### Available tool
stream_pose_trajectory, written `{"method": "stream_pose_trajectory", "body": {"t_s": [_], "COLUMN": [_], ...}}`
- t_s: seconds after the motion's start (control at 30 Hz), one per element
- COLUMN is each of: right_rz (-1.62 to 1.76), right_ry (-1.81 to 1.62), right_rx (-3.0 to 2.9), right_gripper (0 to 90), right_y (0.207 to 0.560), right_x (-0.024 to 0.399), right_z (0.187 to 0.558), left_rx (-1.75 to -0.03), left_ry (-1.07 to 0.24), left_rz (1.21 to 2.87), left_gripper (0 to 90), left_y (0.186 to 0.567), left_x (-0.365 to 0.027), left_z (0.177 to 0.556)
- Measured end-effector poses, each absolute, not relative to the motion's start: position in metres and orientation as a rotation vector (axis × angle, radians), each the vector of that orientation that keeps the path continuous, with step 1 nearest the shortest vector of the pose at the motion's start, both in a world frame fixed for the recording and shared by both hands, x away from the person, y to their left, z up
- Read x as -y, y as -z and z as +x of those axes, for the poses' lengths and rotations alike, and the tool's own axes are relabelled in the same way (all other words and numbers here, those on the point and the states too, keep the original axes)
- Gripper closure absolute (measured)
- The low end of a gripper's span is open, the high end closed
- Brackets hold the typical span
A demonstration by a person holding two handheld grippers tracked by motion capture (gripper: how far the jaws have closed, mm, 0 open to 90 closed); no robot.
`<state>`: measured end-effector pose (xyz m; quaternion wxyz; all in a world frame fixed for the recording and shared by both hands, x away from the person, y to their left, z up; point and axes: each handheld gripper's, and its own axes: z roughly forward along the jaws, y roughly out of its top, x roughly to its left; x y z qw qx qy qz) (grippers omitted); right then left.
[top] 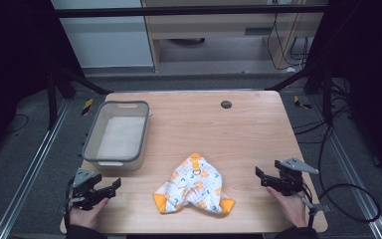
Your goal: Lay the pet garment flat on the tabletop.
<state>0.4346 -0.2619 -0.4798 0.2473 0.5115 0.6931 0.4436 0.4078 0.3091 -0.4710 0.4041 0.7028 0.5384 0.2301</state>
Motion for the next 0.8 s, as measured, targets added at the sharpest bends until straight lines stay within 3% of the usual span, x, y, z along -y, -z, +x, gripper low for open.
{"method": "stream_pose_trajectory", "body": {"t_s": [0.17,0.8], "right_rz": [1.331,1.222], "right_ry": [-1.24,-1.32], "right_rx": [-1.893,-1.918], "right_gripper": [22.1,25.9], "right_y": [0.473,0.44], "right_x": [0.251,0.226], "right_z": [0.428,0.43], "left_rx": [-1.296,-1.12], "left_ry": [-0.572,-0.584], "left_rz": [1.853,1.793], "left_gripper": [22.0,28.9], "left_y": [0.47,0.436], "left_x": [-0.29,-0.252], "left_z": [0.408,0.409]}}
